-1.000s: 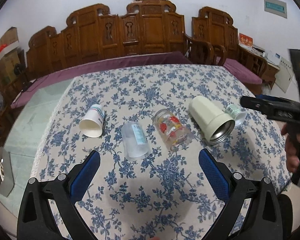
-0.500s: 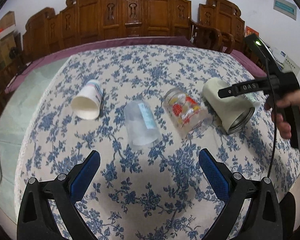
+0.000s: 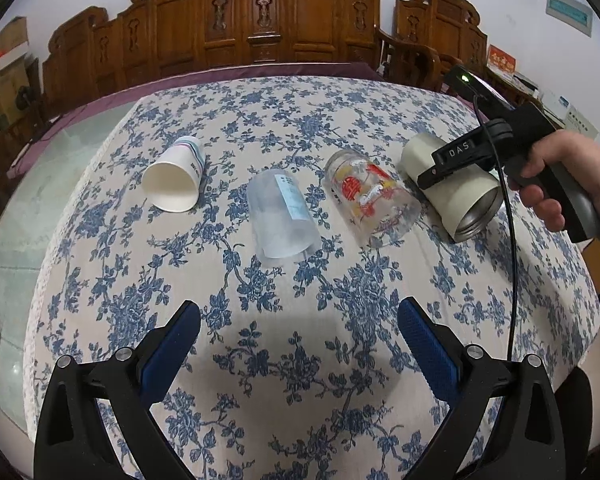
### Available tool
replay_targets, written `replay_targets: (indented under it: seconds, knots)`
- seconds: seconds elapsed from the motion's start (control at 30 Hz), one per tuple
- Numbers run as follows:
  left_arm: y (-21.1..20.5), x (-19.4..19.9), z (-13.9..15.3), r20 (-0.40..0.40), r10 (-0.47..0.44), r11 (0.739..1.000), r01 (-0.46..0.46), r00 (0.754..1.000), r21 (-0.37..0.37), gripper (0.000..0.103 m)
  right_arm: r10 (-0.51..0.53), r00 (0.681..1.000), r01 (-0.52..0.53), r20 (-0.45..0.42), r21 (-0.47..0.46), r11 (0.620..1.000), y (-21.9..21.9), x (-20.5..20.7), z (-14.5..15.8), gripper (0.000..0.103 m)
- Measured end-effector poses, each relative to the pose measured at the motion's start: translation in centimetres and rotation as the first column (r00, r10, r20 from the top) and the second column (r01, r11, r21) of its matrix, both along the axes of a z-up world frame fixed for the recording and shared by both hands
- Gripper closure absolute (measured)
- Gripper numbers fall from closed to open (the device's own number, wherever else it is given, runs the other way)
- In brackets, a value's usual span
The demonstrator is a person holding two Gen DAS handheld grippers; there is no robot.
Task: Flip cup upside down
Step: 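Close the right gripper around the cream cup's body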
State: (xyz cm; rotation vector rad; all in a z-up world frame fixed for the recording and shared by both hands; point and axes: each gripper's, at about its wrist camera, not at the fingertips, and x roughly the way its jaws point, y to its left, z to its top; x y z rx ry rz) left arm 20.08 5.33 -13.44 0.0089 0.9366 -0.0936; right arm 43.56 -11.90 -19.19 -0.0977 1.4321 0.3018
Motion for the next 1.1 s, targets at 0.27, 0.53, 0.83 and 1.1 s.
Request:
replay_targets:
  seconds: [0.27,0.53,0.83,1.1]
  knots:
    - [-0.1,-1.3,1.4,0.027,0.0,1.0,0.0,1.0,-0.013,0.008,-0.014,0.998,0.01,0.057,0.063,0.998,-2.5,-3.9,2.3,0.025]
    - [0.0,-3.0,2.3,0.046,0.016,1.0,-0.015,0.999,-0.026,0.008,0.059,0.992,-0.073,0.109,0.127,0.989,-0.2,-11.1,4.3,0.025]
    - [1.4,-4.3,2.5,0.05,0.045,0.999,-0.045,0.998,-0.016,0.008,0.064,0.994,-0.081,0.089,0.205,0.975,2.7,-17.2,2.4,0.024]
    - [1.6,-5.0,3.1,0.054,0.06,0.998,-0.06,0.997,-0.005,0.008,0.072,0.995,-0.084,0.067,0.192,0.978,4.5,-18.3,0.1,0.024]
